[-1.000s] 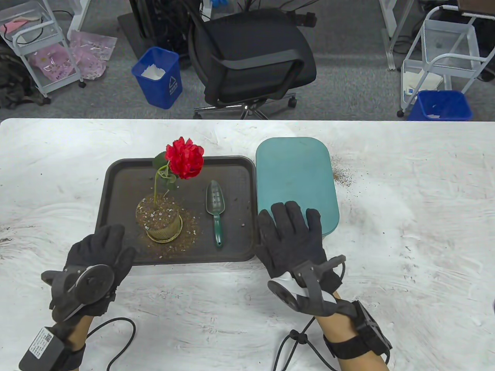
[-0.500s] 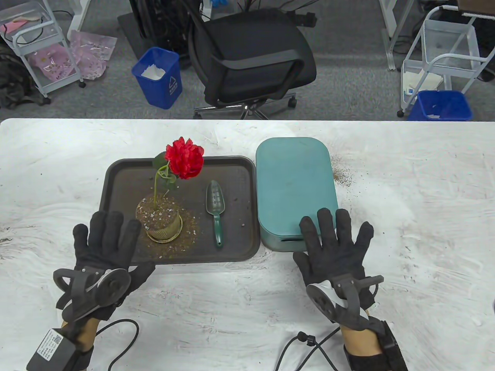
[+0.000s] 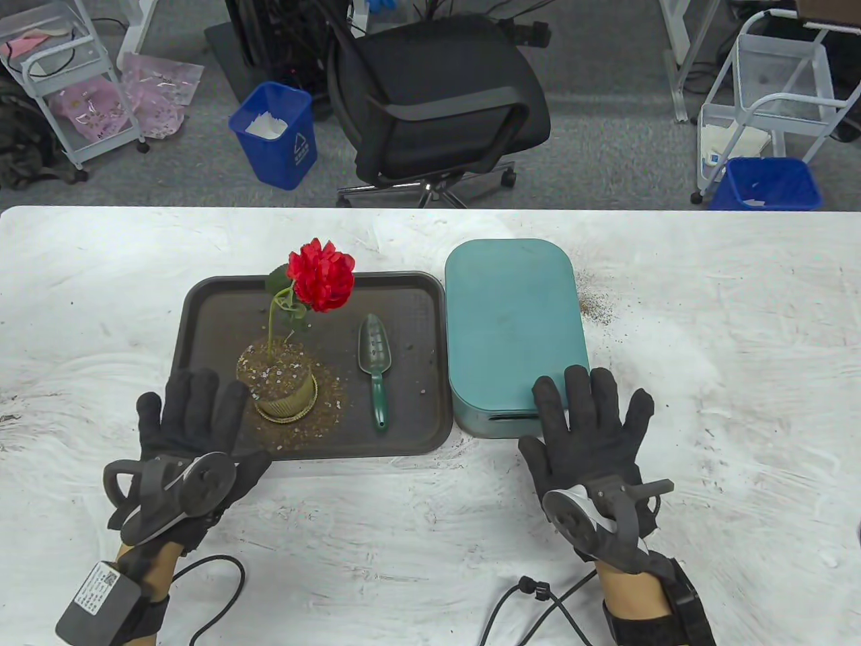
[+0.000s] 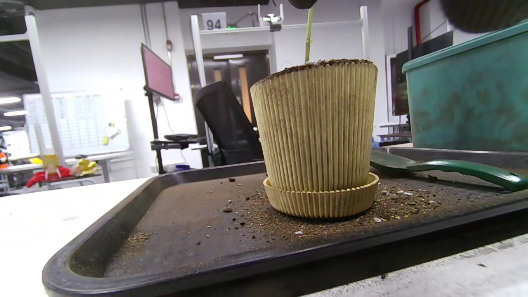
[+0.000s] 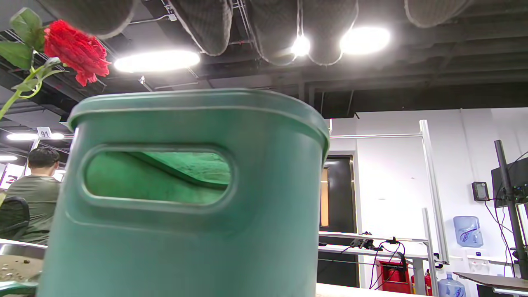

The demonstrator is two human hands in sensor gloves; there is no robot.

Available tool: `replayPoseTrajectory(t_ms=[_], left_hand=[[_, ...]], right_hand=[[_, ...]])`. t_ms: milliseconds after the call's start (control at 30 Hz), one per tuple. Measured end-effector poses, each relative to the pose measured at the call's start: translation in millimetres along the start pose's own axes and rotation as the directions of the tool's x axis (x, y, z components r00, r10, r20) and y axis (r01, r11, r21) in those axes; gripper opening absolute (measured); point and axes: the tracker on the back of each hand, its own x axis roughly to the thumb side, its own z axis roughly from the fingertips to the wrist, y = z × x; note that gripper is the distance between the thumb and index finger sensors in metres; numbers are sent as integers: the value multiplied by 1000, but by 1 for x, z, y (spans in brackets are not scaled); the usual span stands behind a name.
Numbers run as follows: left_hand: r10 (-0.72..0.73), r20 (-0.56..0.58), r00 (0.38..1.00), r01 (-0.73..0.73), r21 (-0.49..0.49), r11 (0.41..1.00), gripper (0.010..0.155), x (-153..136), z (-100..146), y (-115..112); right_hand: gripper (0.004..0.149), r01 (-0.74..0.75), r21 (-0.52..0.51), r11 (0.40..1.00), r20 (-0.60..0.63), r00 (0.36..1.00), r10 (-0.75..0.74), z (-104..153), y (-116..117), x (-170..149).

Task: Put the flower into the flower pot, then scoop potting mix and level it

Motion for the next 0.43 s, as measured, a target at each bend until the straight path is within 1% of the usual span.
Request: replayPoseTrajectory(t_ms=[200,433], left_hand=[[5,1,1000,-5,14,1000,94,0,0,-1],[8,3,1000,-8,27,1000,94,-1,0,-1]], right_hand=[[70,1,-10,1000,2,1000,-1,1,0,1],[70,5,14,1000,7,1000,-5,1,1,2]])
